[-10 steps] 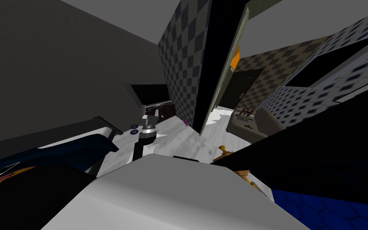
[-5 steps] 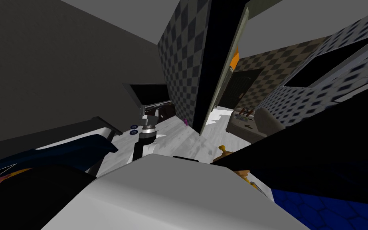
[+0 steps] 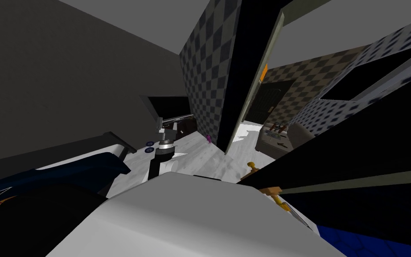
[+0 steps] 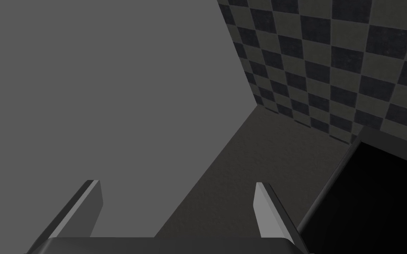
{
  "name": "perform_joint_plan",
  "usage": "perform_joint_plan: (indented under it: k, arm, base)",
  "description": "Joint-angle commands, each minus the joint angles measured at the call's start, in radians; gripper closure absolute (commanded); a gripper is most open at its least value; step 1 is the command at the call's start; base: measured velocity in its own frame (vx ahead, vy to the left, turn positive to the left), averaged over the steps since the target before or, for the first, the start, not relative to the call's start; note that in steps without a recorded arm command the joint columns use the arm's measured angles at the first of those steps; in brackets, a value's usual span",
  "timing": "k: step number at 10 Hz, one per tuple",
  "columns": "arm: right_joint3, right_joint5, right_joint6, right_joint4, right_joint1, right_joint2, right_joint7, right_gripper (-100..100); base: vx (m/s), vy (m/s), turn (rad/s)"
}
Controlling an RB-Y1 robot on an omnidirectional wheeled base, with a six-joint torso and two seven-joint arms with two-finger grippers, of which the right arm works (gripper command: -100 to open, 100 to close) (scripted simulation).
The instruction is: Pull the door open
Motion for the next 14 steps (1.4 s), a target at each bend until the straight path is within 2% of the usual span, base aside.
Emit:
perform_joint_plan:
  k: [1, 5, 12, 13, 14]
  arm:
    - [0.02, 0.019, 0.01, -0.002, 0.006, 0.011, -0.003, 100]
    - [0.024, 0.026, 0.014, 0.012, 0.005, 0.013, -0.007, 100]
    - [0.024, 0.026, 0.014, 0.012, 0.005, 0.013, -0.007, 100]
    - [-0.004, -0.006, -0.012, 0.078, -0.004, 0.017, -0.029, 100]
    - [0.0, -0.014, -0.032, 0.107, 0.01, 0.038, -0.04, 100]
  base:
    - [0.109, 0.074, 0.042]
    - [0.056, 0.053, 0.015]
    - [-0.004, 0.001, -0.001]
    - [-0.018, -0.049, 0.131]
    - [-0.078, -0.086, 0.199]
